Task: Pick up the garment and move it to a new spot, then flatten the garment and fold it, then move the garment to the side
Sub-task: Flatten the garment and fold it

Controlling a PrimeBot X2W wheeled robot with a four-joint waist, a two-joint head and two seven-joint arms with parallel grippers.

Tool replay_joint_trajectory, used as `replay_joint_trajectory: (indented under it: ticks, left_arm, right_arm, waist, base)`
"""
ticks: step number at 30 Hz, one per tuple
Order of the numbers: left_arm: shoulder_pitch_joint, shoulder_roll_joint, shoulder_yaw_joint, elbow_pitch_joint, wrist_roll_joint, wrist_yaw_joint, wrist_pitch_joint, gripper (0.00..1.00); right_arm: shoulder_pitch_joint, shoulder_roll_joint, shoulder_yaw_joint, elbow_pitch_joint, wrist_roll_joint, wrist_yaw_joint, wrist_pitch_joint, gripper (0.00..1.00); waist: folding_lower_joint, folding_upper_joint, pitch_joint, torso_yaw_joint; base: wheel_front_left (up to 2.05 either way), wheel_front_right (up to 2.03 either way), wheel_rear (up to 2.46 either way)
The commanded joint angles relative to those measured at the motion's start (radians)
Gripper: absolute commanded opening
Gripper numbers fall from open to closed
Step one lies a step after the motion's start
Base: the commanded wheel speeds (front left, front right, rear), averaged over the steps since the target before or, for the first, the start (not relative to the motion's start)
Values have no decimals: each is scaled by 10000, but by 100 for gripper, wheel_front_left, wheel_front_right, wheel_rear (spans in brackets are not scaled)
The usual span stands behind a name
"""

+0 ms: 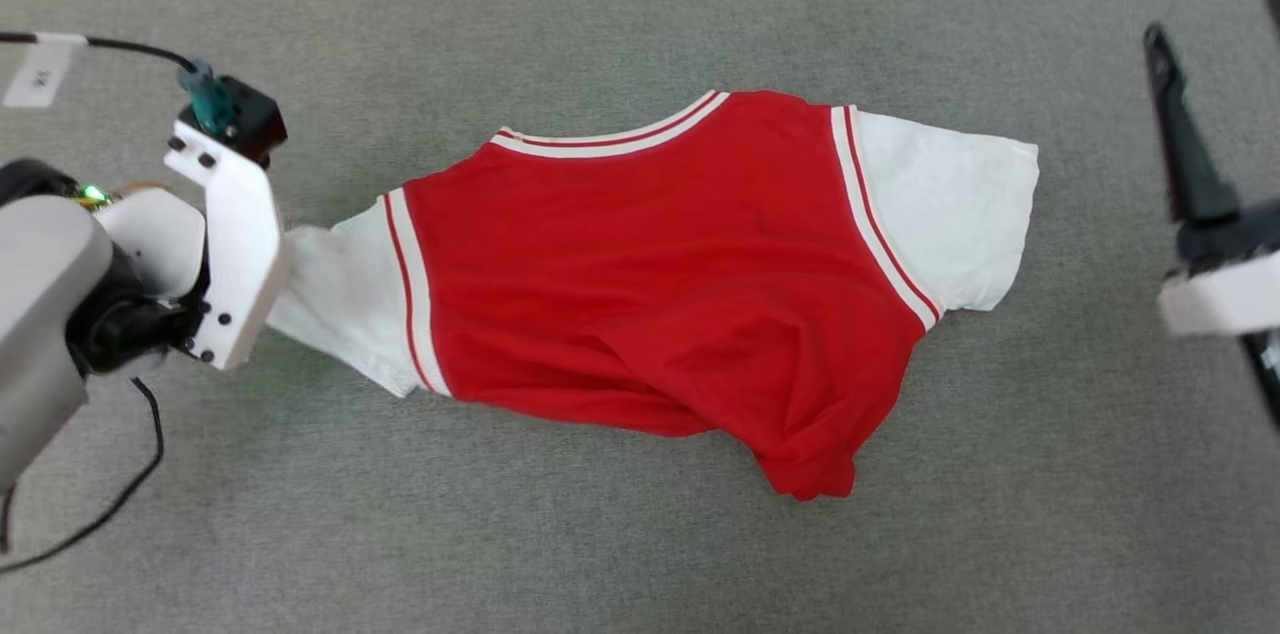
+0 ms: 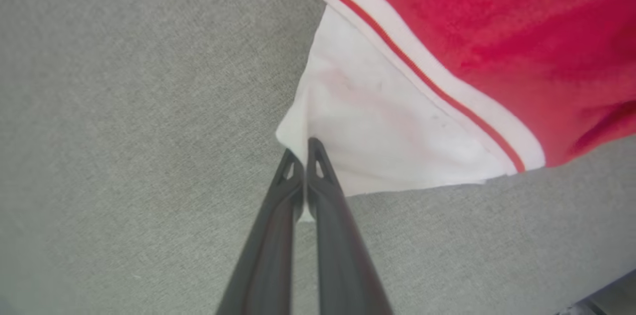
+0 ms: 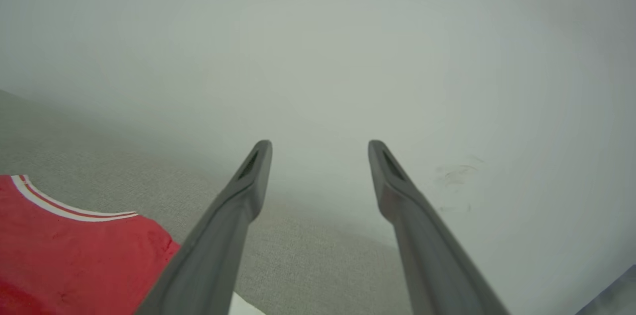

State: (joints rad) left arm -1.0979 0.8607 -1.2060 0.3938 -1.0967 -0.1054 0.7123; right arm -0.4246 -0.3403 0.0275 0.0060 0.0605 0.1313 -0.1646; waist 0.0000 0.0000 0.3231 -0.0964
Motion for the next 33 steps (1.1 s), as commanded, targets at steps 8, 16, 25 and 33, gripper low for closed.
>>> replay_joint_trajectory:
  ticks: [8,16,25,33]
  left_arm:
    - [-298,381,183,-1671,361,106,-538,0]
    - [-581,285,218,-2606,741,350,-633,0]
    - [-1113,107,371,-2997,1093,354,-784,0]
    - [-1421,-49,429,-3111,1254,301,-908,0]
  right_arm:
    - [-2031,-3066,2064,166,2148,-14,4334,100]
    - [-4060,-5149,4687,737,5706,-11,9360,100]
    - [-5505,-5238,5133,2324,7565,-7,12354,100]
    - [-4993,-4576,5424,3252,7493,-6,12377,100]
  waist:
    - [0,0,109,514]
    - [0,0,807,961]
    - [0,0,1805,1496]
    - [0,0,2435,1779]
  base:
    - [0,0,0]
    - [0,0,0]
    - [0,0,0]
    - [0,0,0]
